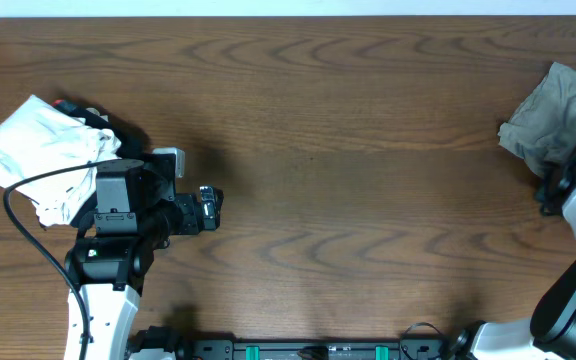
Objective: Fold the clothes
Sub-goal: 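Reach the right gripper to the khaki pants and grasp them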
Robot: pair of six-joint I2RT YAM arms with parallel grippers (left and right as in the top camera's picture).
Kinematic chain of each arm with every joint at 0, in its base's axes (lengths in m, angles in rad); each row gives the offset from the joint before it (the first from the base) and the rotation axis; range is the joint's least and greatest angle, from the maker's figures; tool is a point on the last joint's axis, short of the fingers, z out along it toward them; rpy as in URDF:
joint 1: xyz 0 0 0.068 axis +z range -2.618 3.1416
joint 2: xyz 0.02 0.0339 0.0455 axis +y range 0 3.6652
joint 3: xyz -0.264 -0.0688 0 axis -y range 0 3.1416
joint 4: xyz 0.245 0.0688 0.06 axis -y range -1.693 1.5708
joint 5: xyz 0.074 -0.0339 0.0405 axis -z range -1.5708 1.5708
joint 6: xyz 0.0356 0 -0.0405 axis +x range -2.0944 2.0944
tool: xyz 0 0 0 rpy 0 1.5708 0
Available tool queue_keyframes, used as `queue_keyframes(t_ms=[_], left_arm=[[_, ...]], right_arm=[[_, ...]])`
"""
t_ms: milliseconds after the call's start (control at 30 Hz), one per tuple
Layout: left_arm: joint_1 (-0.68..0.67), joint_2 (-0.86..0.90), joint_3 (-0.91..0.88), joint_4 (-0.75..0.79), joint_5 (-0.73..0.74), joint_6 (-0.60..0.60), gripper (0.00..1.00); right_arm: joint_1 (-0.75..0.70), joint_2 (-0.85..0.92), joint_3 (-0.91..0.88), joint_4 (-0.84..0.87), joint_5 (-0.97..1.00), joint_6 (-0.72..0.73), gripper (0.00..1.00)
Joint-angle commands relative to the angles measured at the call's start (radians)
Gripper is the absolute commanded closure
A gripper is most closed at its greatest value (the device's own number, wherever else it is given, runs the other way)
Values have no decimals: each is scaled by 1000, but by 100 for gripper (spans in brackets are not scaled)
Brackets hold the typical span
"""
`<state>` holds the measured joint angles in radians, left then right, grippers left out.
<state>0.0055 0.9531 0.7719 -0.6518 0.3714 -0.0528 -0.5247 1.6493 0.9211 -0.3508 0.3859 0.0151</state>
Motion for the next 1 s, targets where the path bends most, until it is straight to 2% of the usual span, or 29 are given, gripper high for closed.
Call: queue_keyframes(t_ms=[0,100,133,300,433,567,600,700,867,967], left_arm=[[5,1,18,-3,14,-5,2],[5,1,18,-2,14,-6,2],[5,1,18,-2,14,-5,2],[5,1,18,2,14,-5,2],[5,1,18,2,14,-5,2],[5,1,18,2,14,-5,2],[5,1,18,2,14,-5,2],[5,1,18,2,14,-5,2],[5,1,18,2,14,-5,2],[5,1,18,2,14,-5,2]], right_arm=[[-29,38,14,8,-4,-12,46],[-34,61,14,3,-56,-12,75],[-30,64,14,0,-114,-12,80],[21,62,14,12,-513,-8,88],[145,61,14,29,-657,63,83],[310,59,14,88,-688,108,78],[348,56,15,101,-667,108,77],[411,37,16,107,-535,160,65],[409,-32,16,68,-381,166,58],[379,-95,16,50,-255,106,44]])
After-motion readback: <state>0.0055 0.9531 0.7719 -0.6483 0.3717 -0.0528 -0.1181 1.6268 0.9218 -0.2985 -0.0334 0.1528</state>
